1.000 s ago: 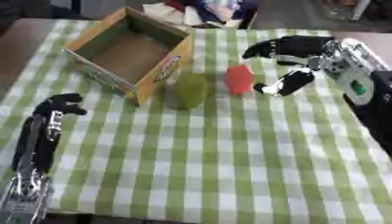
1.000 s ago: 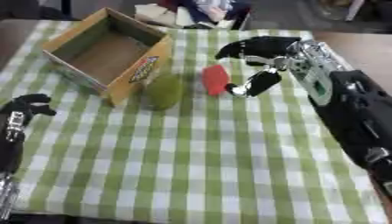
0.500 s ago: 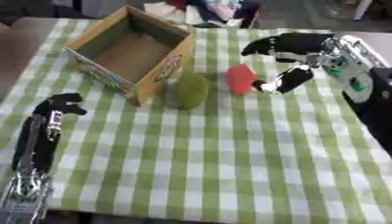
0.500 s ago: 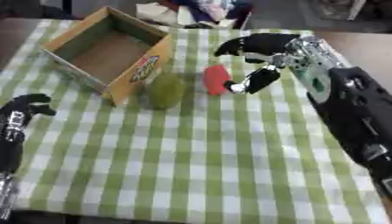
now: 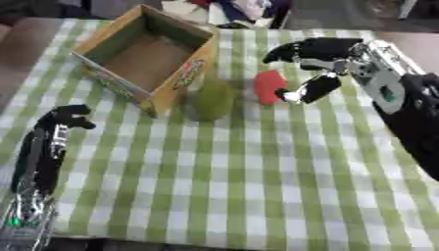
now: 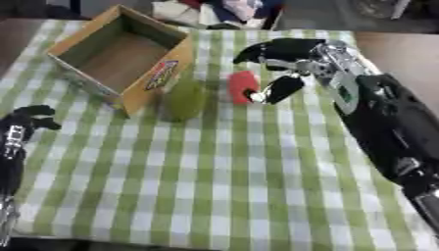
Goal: Pick up objects on the table and place them in the box.
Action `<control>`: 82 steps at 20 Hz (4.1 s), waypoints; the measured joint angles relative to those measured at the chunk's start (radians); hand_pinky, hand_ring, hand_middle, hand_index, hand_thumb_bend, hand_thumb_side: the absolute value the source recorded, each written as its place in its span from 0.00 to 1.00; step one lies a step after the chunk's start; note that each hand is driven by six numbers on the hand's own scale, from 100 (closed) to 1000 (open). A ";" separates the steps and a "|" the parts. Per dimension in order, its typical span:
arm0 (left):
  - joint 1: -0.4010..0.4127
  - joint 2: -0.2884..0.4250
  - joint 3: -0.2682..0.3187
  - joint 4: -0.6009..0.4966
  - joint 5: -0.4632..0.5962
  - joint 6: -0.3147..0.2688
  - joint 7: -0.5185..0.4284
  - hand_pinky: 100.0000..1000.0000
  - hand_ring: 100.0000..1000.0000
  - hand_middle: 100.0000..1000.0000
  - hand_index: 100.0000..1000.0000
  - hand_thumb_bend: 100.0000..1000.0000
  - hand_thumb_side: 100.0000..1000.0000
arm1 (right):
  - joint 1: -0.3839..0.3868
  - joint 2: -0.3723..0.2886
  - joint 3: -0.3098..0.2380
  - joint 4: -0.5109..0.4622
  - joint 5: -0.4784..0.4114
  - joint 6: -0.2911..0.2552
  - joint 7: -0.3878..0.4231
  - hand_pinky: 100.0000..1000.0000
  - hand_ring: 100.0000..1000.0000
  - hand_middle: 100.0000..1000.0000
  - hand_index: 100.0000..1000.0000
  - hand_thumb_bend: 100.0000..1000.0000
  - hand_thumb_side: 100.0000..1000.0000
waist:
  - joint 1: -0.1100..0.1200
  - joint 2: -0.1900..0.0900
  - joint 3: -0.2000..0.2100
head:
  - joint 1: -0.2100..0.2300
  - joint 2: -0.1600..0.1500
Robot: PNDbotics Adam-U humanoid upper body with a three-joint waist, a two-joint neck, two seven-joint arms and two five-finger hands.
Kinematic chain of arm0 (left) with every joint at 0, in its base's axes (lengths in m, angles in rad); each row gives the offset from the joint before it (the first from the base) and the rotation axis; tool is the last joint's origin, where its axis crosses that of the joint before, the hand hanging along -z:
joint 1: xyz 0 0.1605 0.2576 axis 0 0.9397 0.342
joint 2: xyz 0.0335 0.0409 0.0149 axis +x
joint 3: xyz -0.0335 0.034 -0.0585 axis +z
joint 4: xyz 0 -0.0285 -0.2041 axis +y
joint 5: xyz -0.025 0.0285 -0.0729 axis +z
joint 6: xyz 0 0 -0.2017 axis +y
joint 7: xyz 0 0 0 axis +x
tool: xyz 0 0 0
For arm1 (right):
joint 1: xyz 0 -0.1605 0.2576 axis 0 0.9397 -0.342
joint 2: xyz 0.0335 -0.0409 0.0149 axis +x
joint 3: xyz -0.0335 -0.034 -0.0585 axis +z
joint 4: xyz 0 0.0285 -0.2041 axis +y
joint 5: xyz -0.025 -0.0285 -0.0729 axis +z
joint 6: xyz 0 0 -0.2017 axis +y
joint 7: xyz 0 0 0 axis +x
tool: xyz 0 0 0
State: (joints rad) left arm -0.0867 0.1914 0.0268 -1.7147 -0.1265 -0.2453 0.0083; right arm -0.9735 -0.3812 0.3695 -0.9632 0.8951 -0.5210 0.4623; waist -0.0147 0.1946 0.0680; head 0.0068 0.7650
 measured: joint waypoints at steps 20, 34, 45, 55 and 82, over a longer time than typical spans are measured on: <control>-0.001 -0.001 -0.001 0.000 0.003 0.000 -0.007 0.80 0.53 0.61 0.70 0.00 0.87 | -0.021 0.062 -0.074 0.137 0.119 0.017 -0.063 0.80 0.92 0.92 1.00 0.07 0.66 | 0.007 0.007 0.006 | -0.009 0.000; -0.001 -0.001 -0.006 0.000 0.003 0.000 -0.008 0.80 0.53 0.61 0.70 0.00 0.88 | -0.034 0.078 -0.092 0.162 0.142 0.009 -0.084 0.77 0.86 0.72 0.98 0.08 0.58 | 0.007 0.008 0.007 | -0.013 0.000; -0.001 -0.001 -0.006 0.000 0.003 0.000 -0.008 0.80 0.53 0.61 0.70 0.00 0.88 | -0.035 0.079 -0.092 0.163 0.150 0.007 -0.085 0.76 0.83 0.62 0.84 0.06 0.49 | 0.009 0.009 0.008 | -0.014 0.000; -0.002 -0.001 -0.006 0.000 0.003 0.000 -0.009 0.80 0.53 0.61 0.70 0.00 0.88 | -0.037 0.080 -0.092 0.164 0.151 0.010 -0.107 0.74 0.80 0.59 0.79 0.00 0.35 | 0.007 0.009 0.009 | -0.013 0.000; -0.007 -0.009 -0.021 0.000 0.008 -0.003 -0.024 0.81 0.53 0.61 0.70 0.00 0.88 | -0.263 0.235 -0.151 0.084 0.202 0.097 -0.132 0.73 0.79 0.58 0.82 0.08 0.08 | 0.013 0.013 0.052 | -0.050 0.000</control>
State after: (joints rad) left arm -0.0933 0.1821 0.0054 -1.7147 -0.1182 -0.2483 -0.0159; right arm -1.2369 -0.1461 0.2185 -0.8794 1.0973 -0.4239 0.3306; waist -0.0020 0.2078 0.1202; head -0.0433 0.7650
